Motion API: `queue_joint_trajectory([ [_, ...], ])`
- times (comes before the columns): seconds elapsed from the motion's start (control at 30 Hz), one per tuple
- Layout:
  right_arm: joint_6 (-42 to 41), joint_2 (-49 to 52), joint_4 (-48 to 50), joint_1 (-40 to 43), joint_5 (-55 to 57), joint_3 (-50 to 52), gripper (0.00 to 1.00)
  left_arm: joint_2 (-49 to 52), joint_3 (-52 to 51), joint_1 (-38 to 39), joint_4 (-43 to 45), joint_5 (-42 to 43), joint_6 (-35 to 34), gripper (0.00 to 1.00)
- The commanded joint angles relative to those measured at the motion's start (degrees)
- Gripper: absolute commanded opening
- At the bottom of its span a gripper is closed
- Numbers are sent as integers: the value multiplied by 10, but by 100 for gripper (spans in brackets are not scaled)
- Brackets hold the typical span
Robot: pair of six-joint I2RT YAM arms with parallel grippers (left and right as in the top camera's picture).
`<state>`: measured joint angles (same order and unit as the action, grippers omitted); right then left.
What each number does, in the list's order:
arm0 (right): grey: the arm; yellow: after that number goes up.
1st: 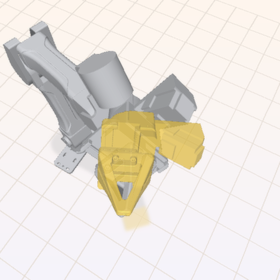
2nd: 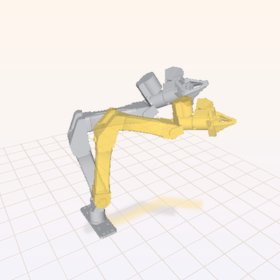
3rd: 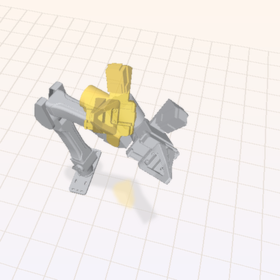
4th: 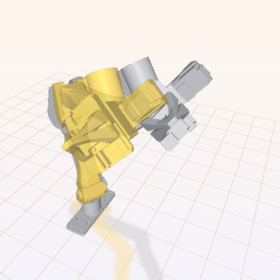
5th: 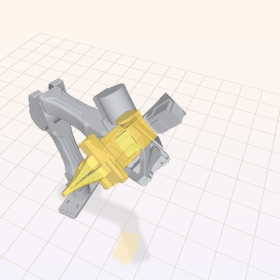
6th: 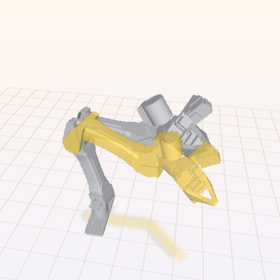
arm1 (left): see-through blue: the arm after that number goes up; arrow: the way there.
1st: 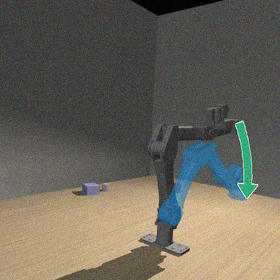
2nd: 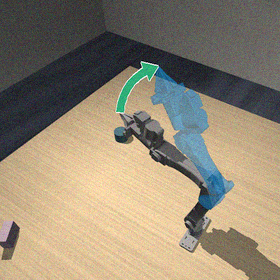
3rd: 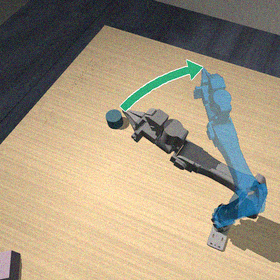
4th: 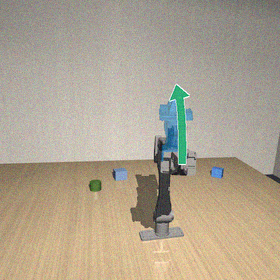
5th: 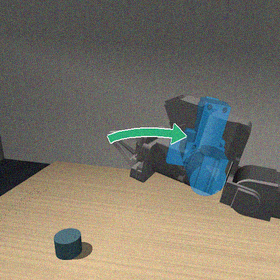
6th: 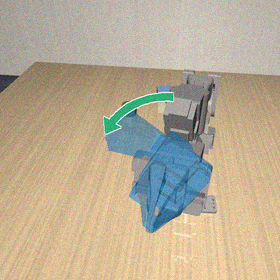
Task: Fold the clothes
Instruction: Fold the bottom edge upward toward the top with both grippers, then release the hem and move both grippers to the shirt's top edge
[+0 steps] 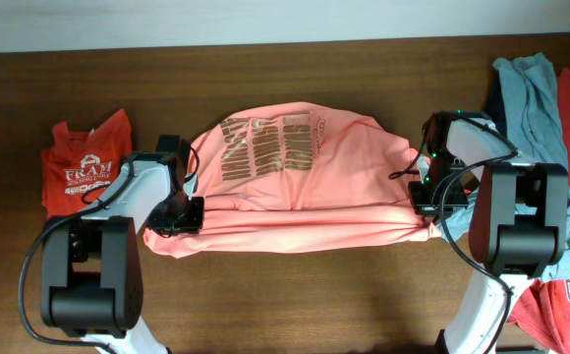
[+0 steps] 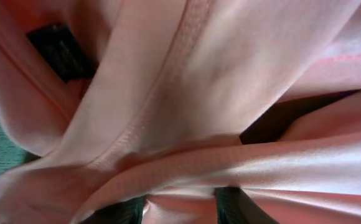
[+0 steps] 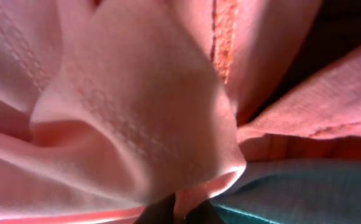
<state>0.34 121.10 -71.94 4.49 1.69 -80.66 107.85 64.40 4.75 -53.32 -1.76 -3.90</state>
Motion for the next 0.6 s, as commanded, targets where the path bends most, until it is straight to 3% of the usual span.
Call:
queue_joint_trajectory([
  [0.0, -13, 10, 9, -2, 3, -3, 8, 30, -27, -4, 5, 3, -3, 38],
  [0.17, -13, -28, 3, -2, -15, -40, 10, -35, -7, -3, 3, 5, -3, 38],
  [0.27, -13, -71, -7, -2, -15, -75, 21, -102, 7, -3, 4, 5, -3, 40],
  [0.33, -13, -97, -14, -2, -14, -101, 38, -151, 19, -3, 9, 5, -3, 47],
  [0.4, -13, -118, -18, -2, -14, -124, 59, -195, 24, -3, 25, 5, -3, 67],
  [0.47, -13, -132, -18, -3, -15, -137, 66, -233, 24, -3, 48, 5, -3, 76],
  [0.57, -13, -142, -19, -3, -15, -142, 67, -257, 24, -4, 91, 7, 5, 79],
])
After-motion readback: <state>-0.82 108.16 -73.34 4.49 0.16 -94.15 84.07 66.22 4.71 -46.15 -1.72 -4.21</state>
